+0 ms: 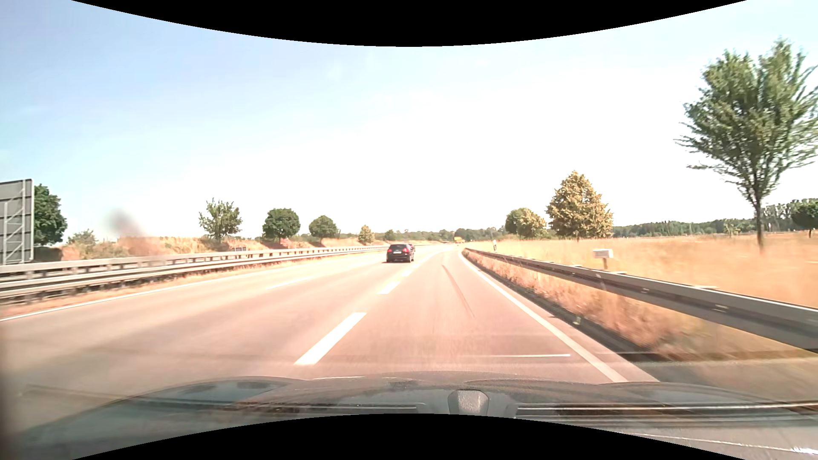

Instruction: Follow the waypoints while adhering to traffic rules and regulations

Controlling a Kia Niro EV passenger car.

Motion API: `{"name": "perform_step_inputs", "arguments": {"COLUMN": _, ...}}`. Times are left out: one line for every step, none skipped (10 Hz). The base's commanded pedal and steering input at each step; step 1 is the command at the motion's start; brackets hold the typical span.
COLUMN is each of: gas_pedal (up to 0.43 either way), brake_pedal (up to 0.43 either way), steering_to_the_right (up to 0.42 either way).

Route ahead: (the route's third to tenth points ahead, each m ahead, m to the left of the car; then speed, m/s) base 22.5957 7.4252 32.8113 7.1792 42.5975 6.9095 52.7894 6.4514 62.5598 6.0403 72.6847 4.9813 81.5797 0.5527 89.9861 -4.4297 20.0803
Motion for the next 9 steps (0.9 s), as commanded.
{"name": "perform_step_inputs", "arguments": {"gas_pedal": 0.000, "brake_pedal": 0.085, "steering_to_the_right": 0.006}}
{"name": "perform_step_inputs", "arguments": {"gas_pedal": 0.000, "brake_pedal": 0.085, "steering_to_the_right": 0.006}}
{"name": "perform_step_inputs", "arguments": {"gas_pedal": 0.000, "brake_pedal": 0.091, "steering_to_the_right": 0.006}}
{"name": "perform_step_inputs", "arguments": {"gas_pedal": 0.000, "brake_pedal": 0.091, "steering_to_the_right": 0.006}}
{"name": "perform_step_inputs", "arguments": {"gas_pedal": 0.000, "brake_pedal": 0.091, "steering_to_the_right": 0.006}}
{"name": "perform_step_inputs", "arguments": {"gas_pedal": 0.000, "brake_pedal": 0.098, "steering_to_the_right": 0.006}}
{"name": "perform_step_inputs", "arguments": {"gas_pedal": 0.000, "brake_pedal": 0.104, "steering_to_the_right": 0.006}}
{"name": "perform_step_inputs", "arguments": {"gas_pedal": 0.000, "brake_pedal": 0.116, "steering_to_the_right": 0.006}}
{"name": "perform_step_inputs", "arguments": {"gas_pedal": 0.000, "brake_pedal": 0.128, "steering_to_the_right": 0.006}}
